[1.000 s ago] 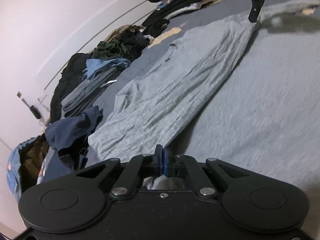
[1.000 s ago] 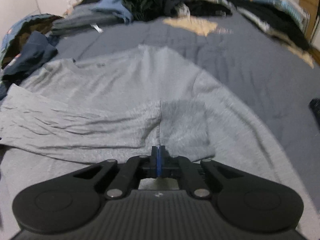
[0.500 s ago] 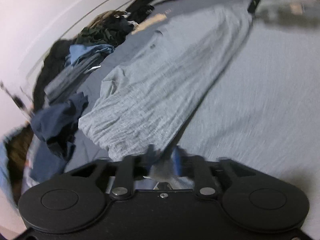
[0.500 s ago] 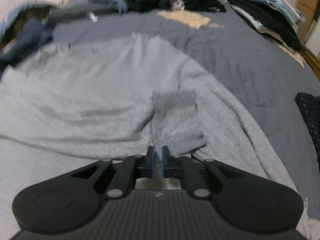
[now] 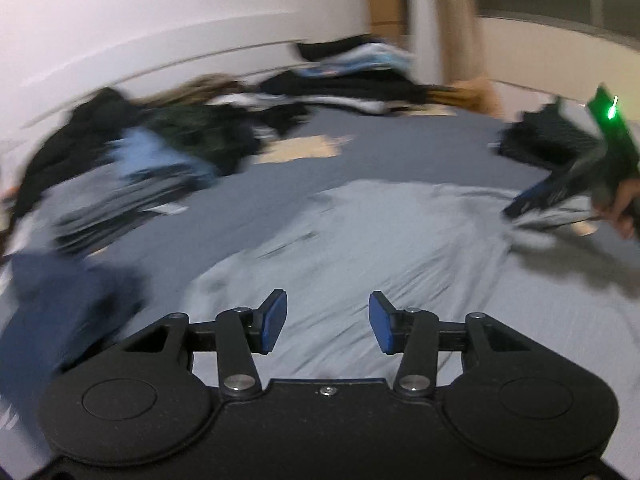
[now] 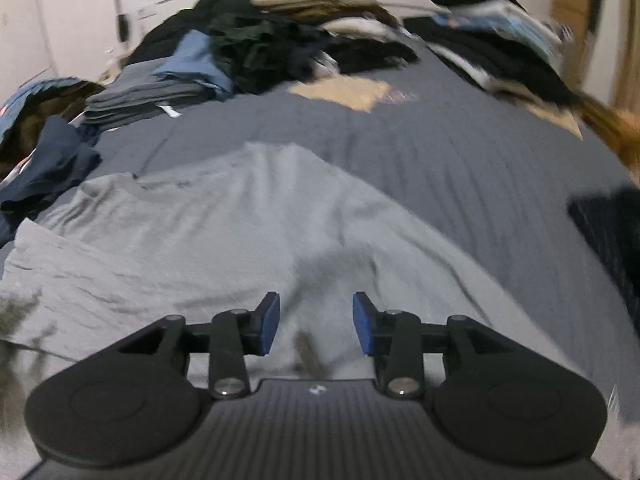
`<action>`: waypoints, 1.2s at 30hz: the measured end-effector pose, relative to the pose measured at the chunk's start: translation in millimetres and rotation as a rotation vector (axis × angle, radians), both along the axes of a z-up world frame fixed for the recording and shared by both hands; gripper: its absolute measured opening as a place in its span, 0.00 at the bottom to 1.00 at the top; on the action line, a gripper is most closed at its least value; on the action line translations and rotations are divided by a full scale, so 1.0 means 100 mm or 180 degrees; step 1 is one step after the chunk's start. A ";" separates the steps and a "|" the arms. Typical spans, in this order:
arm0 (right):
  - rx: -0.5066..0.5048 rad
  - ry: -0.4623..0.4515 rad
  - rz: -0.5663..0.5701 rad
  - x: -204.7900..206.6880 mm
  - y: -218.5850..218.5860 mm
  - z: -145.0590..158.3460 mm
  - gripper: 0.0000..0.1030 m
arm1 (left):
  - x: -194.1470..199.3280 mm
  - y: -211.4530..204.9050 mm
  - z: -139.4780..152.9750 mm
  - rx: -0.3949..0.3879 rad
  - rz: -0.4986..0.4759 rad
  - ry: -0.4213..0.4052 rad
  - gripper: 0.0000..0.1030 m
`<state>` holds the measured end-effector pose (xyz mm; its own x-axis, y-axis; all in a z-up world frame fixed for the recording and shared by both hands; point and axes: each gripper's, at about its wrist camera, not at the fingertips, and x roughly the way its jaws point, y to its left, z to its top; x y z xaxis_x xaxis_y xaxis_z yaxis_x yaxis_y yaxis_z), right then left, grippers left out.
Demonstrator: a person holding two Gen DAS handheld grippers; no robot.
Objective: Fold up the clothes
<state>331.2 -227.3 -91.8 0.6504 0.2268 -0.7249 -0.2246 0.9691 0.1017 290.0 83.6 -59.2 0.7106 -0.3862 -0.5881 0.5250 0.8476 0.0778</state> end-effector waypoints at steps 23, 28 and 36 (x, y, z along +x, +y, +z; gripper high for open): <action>0.0556 -0.0019 -0.0127 0.07 -0.18 -0.39 0.07 | 1.30 -1.54 -0.98 0.0655 -0.1173 0.0905 0.01; 0.0584 -0.0103 -0.0196 0.06 -0.20 -0.37 0.07 | 1.36 -1.47 -0.85 0.0659 -0.0956 0.0626 0.00; 0.0401 -0.0107 -0.0164 0.06 -0.17 -0.43 0.07 | 1.51 -1.48 -0.84 0.0655 -0.0798 0.0670 0.03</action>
<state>337.4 -244.2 -134.5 0.6871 0.2804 -0.6703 -0.1802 0.9595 0.2167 441.5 -64.3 -143.6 0.4646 -0.3913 -0.7944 0.7366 0.6687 0.1014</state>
